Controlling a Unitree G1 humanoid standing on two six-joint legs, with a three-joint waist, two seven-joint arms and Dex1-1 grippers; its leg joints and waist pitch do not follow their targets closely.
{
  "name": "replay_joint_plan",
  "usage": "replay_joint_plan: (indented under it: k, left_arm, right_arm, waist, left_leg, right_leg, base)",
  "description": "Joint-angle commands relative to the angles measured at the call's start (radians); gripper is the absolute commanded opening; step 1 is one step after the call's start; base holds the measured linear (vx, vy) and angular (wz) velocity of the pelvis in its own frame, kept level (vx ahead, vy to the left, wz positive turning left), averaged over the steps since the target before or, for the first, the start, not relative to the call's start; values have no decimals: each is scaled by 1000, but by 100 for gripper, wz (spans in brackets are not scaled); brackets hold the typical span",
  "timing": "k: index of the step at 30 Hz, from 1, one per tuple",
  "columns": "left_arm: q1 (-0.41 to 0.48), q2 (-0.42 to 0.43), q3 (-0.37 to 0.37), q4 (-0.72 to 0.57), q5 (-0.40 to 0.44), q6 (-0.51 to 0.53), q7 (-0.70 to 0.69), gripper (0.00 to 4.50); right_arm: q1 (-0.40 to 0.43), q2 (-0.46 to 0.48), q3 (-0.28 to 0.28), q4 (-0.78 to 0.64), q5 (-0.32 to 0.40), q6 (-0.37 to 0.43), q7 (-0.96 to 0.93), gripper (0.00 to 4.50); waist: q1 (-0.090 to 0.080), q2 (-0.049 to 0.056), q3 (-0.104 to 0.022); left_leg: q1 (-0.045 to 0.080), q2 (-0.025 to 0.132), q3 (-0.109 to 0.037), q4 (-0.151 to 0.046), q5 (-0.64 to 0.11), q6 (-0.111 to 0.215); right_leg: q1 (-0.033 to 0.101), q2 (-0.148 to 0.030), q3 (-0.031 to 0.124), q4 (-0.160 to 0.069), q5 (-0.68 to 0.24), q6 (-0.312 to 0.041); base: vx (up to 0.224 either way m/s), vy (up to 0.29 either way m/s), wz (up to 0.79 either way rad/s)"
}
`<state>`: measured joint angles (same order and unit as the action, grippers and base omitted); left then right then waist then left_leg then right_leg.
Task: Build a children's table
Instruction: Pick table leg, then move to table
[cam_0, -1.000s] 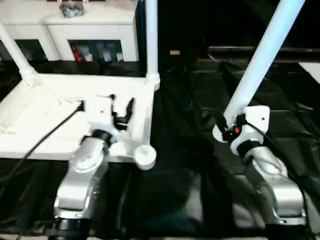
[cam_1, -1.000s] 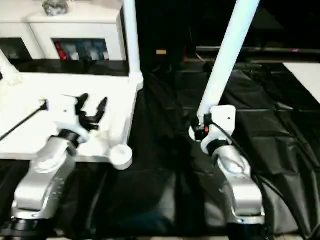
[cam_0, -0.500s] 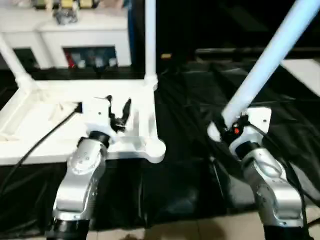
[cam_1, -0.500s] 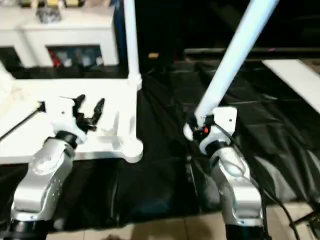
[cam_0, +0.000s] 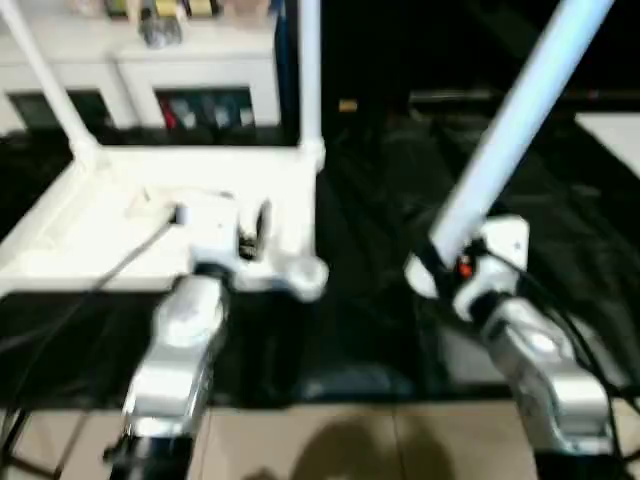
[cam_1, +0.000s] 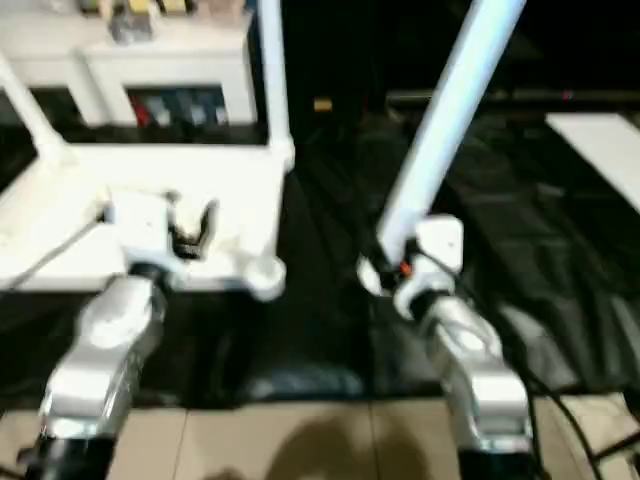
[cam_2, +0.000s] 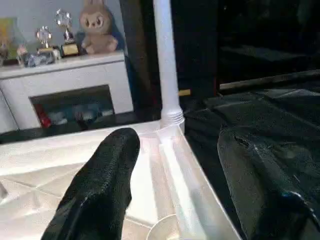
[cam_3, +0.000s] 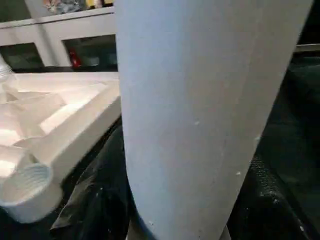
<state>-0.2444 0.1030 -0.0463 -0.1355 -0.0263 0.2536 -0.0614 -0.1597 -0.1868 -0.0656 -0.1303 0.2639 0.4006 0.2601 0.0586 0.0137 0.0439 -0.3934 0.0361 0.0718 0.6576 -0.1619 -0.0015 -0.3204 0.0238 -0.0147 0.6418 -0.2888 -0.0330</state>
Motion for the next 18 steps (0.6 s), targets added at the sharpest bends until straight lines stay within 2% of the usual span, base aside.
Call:
replay_joint_plan:
  k: [1,2,3,4,5,6,7,8,9,10,11,12,13,14,15,16,17,18]
  left_arm:
    - [8,19,19,-2,-4,-3,-3,295]
    - [8,17,21,-4,-5,-1,-2,295]
    - [9,15,23,-5,-10,1,-5,295]
    - [10,14,26,-7,-13,3,-6,295]
    - [10,12,29,-9,-14,5,-6,295]
    - [11,10,35,-12,-15,9,-8,295]
    - [11,10,35,-12,-15,9,-8,295]
    - [11,10,36,-13,-15,9,-7,295]
    - [12,10,36,-13,-15,9,-7,295]
    - [13,11,36,-13,-15,9,-7,295]
    - [14,11,37,-14,-15,9,-6,295]
    - [15,11,37,-14,-15,9,-5,295]
    - [14,11,39,-13,-13,10,-2,295]
    - [14,11,39,-13,-13,10,-2,295]
    - [13,11,41,-11,-13,10,-2,295]
    - [14,11,41,-11,-13,10,-2,295]
    - [12,8,44,-9,-14,9,-2,295]
    - [12,8,44,-9,-14,9,-2,295]
  right_arm:
    - [-24,4,28,3,-7,-14,13,191]
    - [-25,-2,37,2,-8,-16,25,191]
    - [-25,-12,53,0,-22,-20,32,191]
    - [-24,-15,68,-3,-23,-12,45,191]
    - [-23,-18,78,-7,-26,-10,51,191]
    - [-20,-20,102,-15,-36,-9,67,191]
    - [-20,-20,103,-16,-37,-9,68,191]
    - [-19,-20,109,-18,-38,-8,72,191]
    - [-18,-21,114,-20,-40,-9,73,191]
    - [-16,-20,118,-20,-44,-11,73,191]
    - [-12,-7,111,-20,-24,-8,76,191]
    - [-11,0,104,-19,-12,-3,76,191]
    - [-16,-1,98,-13,-14,-2,70,191]
    - [-16,-1,98,-13,-14,-2,70,191]
    - [-20,-9,99,-9,-21,-7,71,191]
    - [-20,-10,100,-9,-21,-7,72,191]
    - [-23,-13,101,-5,-24,-11,72,191]
    - [-23,-13,101,-5,-24,-11,72,191]
  waist:
    - [40,-18,-57]
    - [41,12,-69]
    - [33,32,-72]
    - [2,37,-70]
    - [-2,24,-60]
    - [39,-12,-34]
    - [49,-14,-24]
    - [40,-13,-14]
    - [44,-2,-3]
    - [42,-1,-4]
    - [37,41,-16]
    - [31,48,-28]
    - [-7,72,-43]
    - [-12,72,-49]
    - [-13,66,-49]
    - [-15,61,-44]
    - [-17,54,-41]
    - [-25,31,-46]
  left_leg:
    - [-20,43,3,-34,-93,66]
    - [-10,101,-23,-62,-94,99]
    - [49,253,-89,-102,-141,190]
    - [83,332,-187,-152,-213,282]
    - [54,258,-192,-151,-285,269]
    - [9,100,-63,-72,-361,124]
    - [15,102,-29,14,-290,95]
    - [-33,105,-6,82,-153,49]
    - [-21,135,1,75,-184,52]
    - [-32,143,4,61,-195,54]
    - [76,157,23,-19,-286,18]
    - [139,220,-19,-129,-388,36]
    - [206,326,-100,-193,-557,40]
    - [214,326,-107,-188,-554,58]
    - [208,298,-92,-169,-472,140]
    - [199,287,-76,-169,-437,180]
    - [187,257,-41,-171,-396,232]
    - [186,211,-9,-151,-344,254]
  right_leg:
    - [81,-132,82,-121,342,438]
    - [85,-134,70,-100,393,408]
    - [25,-167,46,-44,291,355]
    - [-27,-242,62,31,131,151]
    - [-14,-249,75,18,82,67]
    - [38,-270,62,-117,-220,56]
    - [43,-322,55,-181,-475,58]
    - [84,-328,7,-202,-771,65]
    - [81,-341,-20,-223,-835,4]
    - [105,-329,-57,-213,-811,-29]
    - [65,-226,-68,-197,-714,-78]
    - [48,-126,-103,-119,-435,-118]
    - [-23,-110,-80,32,-176,-84]
    - [-45,-110,-73,59,-118,-49]
    - [-84,-109,-63,87,-58,11]
    - [-95,-110,-61,93,-28,29]
    - [-108,-112,-62,85,36,36]
    - [-109,-128,-49,26,114,13]
  base:
    - [-55,-106,3]
    - [-39,-66,12]
    - [-39,-66,12]
    - [-38,-88,23]
    - [-76,-95,55]
    - [-76,-95,55]
    - [-77,-42,55]
    - [-14,33,40]
    - [-14,33,40]
    - [31,85,58]
    - [31,90,47]
    - [31,90,47]
    - [34,84,24]
    - [86,87,9]
    - [86,87,9]
    - [101,67,3]
    - [94,9,3]
    - [94,9,3]
